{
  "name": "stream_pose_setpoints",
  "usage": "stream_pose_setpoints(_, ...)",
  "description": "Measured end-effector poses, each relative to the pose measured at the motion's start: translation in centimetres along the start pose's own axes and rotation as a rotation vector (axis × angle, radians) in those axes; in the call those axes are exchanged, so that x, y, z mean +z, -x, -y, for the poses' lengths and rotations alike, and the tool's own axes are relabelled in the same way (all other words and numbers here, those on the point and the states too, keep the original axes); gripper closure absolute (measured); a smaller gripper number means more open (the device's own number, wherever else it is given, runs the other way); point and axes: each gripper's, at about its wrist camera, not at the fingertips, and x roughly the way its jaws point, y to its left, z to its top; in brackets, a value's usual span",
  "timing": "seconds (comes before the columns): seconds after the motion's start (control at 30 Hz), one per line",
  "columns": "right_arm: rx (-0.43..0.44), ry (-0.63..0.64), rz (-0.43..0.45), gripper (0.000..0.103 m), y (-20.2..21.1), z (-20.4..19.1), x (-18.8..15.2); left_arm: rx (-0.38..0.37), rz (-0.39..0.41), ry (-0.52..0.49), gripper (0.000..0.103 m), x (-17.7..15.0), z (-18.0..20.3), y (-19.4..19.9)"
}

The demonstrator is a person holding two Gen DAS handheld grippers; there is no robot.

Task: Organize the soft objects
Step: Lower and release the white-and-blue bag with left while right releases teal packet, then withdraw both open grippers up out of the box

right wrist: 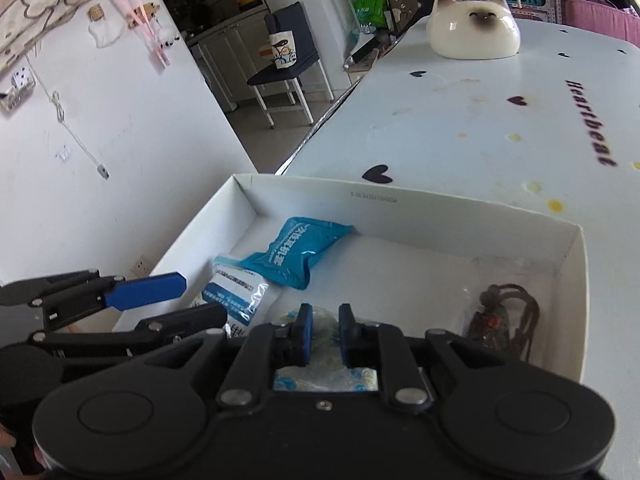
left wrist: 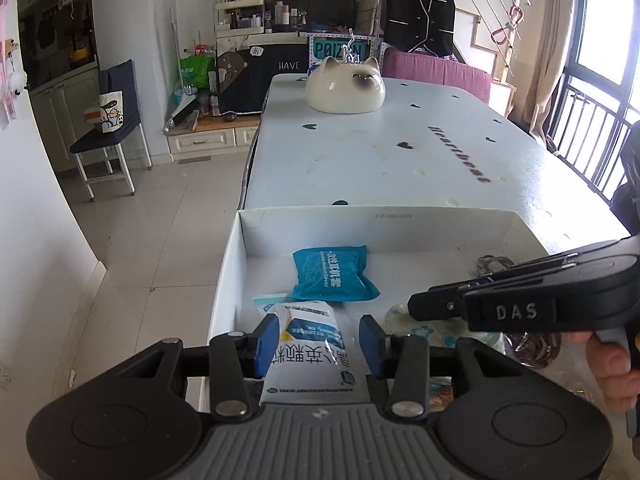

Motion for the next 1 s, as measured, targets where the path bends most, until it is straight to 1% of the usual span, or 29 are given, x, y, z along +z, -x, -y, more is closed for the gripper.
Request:
stream_pose_setpoints(0.1,0.024,-0.015,0.029,0.087,1.3,0.2,0.0,0.003,0.006,0.001,0.057,0.1,0.3,0.4)
stream_pose_setpoints(0.17,0.031,-0.004,0.053,0.086,2.4,0.0,0.0,0.003,0.011,0.007,0.055,0.1,0.4,0.8)
stream_pose_setpoints(0.2,0.032,0.005,0.067,0.086,3.0,-0.2,-0.1,0.003,0.014,0.010,0.052,0.2,0.5,1.0)
stream_pose_setpoints(0.23,0.032,0.015,0.081,0.085,3.6,-0.3,-0.2,0.002,0.018,0.015,0.048,0.2,0.4,1.3)
stream_pose_setpoints(0.3,0.031,0.027,0.107,0.082,4.9,-0.4,-0.4,-0.001,0.028,0.028,0.042,0.2,0.6,1.8)
stream_pose_setpoints(0.33,0.027,0.030,0.120,0.081,5.5,-0.4,-0.6,-0.005,0.035,0.032,0.037,0.2,0.6,2.1)
stream_pose_setpoints(0.37,0.019,0.034,0.131,0.080,6.0,-0.4,-0.8,-0.009,0.040,0.034,0.034,0.2,0.7,2.5)
stream_pose_setpoints(0.53,-0.032,0.050,0.193,0.070,8.9,-0.1,-2.0,-0.008,0.068,0.036,0.028,0.2,1.2,4.3)
stream_pose_setpoints(0.6,-0.048,0.049,0.217,0.061,10.0,0.1,-2.5,-0.007,0.079,0.035,0.027,0.1,1.4,5.0)
stream_pose_setpoints(0.67,-0.068,0.047,0.243,0.059,11.1,0.2,-3.1,-0.009,0.089,0.034,0.022,-0.1,1.6,5.7)
stream_pose_setpoints(0.73,-0.083,0.047,0.264,0.055,12.1,0.3,-3.7,-0.009,0.099,0.031,0.019,-0.3,1.8,6.4)
stream_pose_setpoints(0.8,-0.095,0.047,0.285,0.049,13.1,0.4,-4.4,-0.009,0.110,0.030,0.015,-0.6,2.0,7.1)
stream_pose_setpoints(0.83,-0.100,0.048,0.295,0.048,13.5,0.4,-4.8,-0.011,0.113,0.028,0.013,-0.7,2.1,7.4)
stream_pose_setpoints(0.93,-0.115,0.047,0.328,0.043,14.8,0.3,-5.9,-0.013,0.125,0.022,0.011,-1.1,2.6,8.2)
stream_pose_setpoints(1.0,-0.127,0.049,0.348,0.040,15.5,0.1,-6.7,-0.002,0.133,0.012,0.008,-1.4,3.0,8.7)
